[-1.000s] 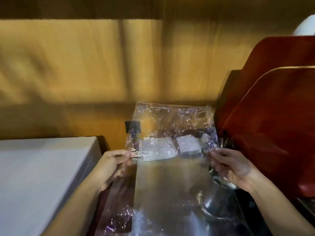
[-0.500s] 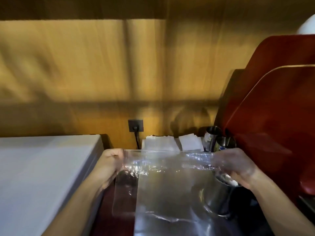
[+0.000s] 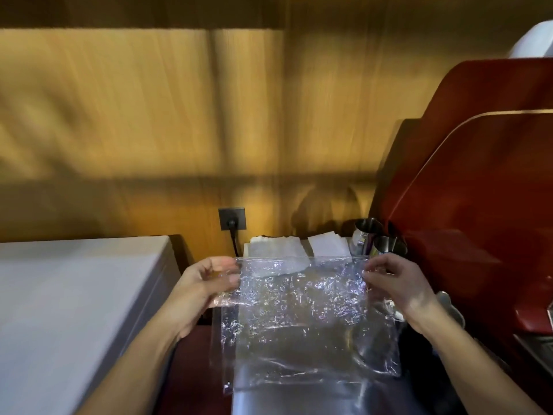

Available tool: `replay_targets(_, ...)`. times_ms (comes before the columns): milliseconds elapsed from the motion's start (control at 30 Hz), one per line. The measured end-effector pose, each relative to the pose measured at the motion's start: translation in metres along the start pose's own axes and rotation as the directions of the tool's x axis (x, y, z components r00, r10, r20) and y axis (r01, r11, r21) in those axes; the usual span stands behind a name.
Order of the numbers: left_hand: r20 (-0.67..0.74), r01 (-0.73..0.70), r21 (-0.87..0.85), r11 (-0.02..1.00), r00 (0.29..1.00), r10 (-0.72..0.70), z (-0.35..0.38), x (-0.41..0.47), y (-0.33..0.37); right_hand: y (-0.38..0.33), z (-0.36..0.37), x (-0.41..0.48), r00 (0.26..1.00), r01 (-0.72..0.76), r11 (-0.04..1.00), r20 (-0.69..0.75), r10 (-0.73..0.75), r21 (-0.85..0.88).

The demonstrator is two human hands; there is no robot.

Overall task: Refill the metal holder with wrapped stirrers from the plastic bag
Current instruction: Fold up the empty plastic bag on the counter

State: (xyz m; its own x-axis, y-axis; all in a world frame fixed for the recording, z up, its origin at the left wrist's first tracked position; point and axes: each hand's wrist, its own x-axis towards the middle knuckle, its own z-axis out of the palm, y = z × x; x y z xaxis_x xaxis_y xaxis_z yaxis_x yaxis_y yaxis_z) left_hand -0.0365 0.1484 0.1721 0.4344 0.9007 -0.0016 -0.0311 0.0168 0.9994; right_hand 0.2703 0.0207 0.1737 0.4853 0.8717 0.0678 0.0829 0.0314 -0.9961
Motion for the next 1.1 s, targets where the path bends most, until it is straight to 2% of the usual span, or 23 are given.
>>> replay_targets(133, -0.149, -0.1, -0.038, 0.994, 0.984, 0.094, 0.004, 0.003, 0.002, -0.002, 0.008, -0.001, 1.0, 0.025, 0.995, 0.012, -0.024, -0.097)
replay_targets(167, -0.164, -0.117, -0.05, 0.992, 0.981, 0.108, 0.003, 0.004, 0.004, -0.002, 0.008, -0.001, 0.998, 0.059, 0.98, 0.02, -0.056, -0.192)
replay_targets(200, -0.163, -0.131, -0.056, 0.99, 0.979, 0.121, 0.001, 0.005, 0.007, -0.003, 0.008, -0.001, 0.995, 0.101, 0.936, 0.022, -0.1, -0.338)
replay_targets(267, -0.137, -0.179, -0.019, 0.984, 0.975, 0.174, 0.0, 0.008, 0.015, -0.009, 0.006, -0.001, 0.97, 0.209, 0.776, 0.025, -0.243, -0.594)
replay_targets(333, -0.08, -0.256, 0.073, 0.964, 0.962, 0.261, 0.004, 0.01, 0.027, -0.018, 0.008, -0.002, 0.933, 0.309, 0.69, 0.068, -0.353, -0.654)
replay_targets(400, 0.02, -0.315, 0.159, 0.936, 0.948, 0.316, 0.01, 0.01, 0.04, -0.028, 0.014, -0.003, 0.925, 0.362, 0.697, 0.144, -0.352, -0.62)
replay_targets(500, 0.203, -0.389, 0.297, 0.872, 0.918, 0.34, 0.02, 0.009, 0.059, -0.042, 0.024, -0.005, 0.923, 0.372, 0.788, 0.283, -0.26, -0.49)
replay_targets(633, 0.401, -0.442, 0.301, 0.845, 0.863, 0.308, 0.034, 0.003, 0.079, -0.051, 0.037, -0.006, 0.869, 0.327, 0.833, 0.488, -0.079, -0.447)
replay_targets(733, 0.442, -0.48, 0.336, 0.81, 0.84, 0.314, 0.04, 0.001, 0.089, -0.049, 0.047, -0.002, 0.831, 0.308, 0.876, 0.553, -0.059, -0.37)
replay_targets(833, 0.413, -0.479, 0.286, 0.83, 0.843, 0.344, 0.037, 0.002, 0.09, -0.045, 0.052, -0.001, 0.819, 0.32, 0.899, 0.564, -0.104, -0.299)
replay_targets(933, 0.354, -0.355, 0.149, 0.923, 0.891, 0.285, 0.018, 0.012, 0.085, -0.044, 0.049, -0.002, 0.846, 0.316, 0.936, 0.493, -0.203, -0.158)
replay_targets(1000, 0.294, -0.224, 0.15, 0.963, 0.94, 0.173, 0.003, 0.021, 0.08, -0.045, 0.045, -0.001, 0.865, 0.299, 0.953, 0.435, -0.25, -0.047)
replay_targets(1033, 0.295, -0.126, 0.09, 0.988, 0.951, 0.095, -0.005, 0.025, 0.073, -0.045, 0.043, 0.0, 0.873, 0.289, 0.957, 0.412, -0.262, -0.002)
replay_targets(1067, 0.337, -0.019, -0.071, 0.997, 0.94, 0.042, -0.009, 0.027, 0.064, -0.044, 0.042, 0.001, 0.883, 0.276, 0.961, 0.386, -0.268, 0.034)
replay_targets(1100, 0.421, 0.08, -0.274, 0.958, 0.906, 0.045, -0.012, 0.026, 0.055, -0.042, 0.042, 0.002, 0.898, 0.256, 0.964, 0.352, -0.265, 0.073)
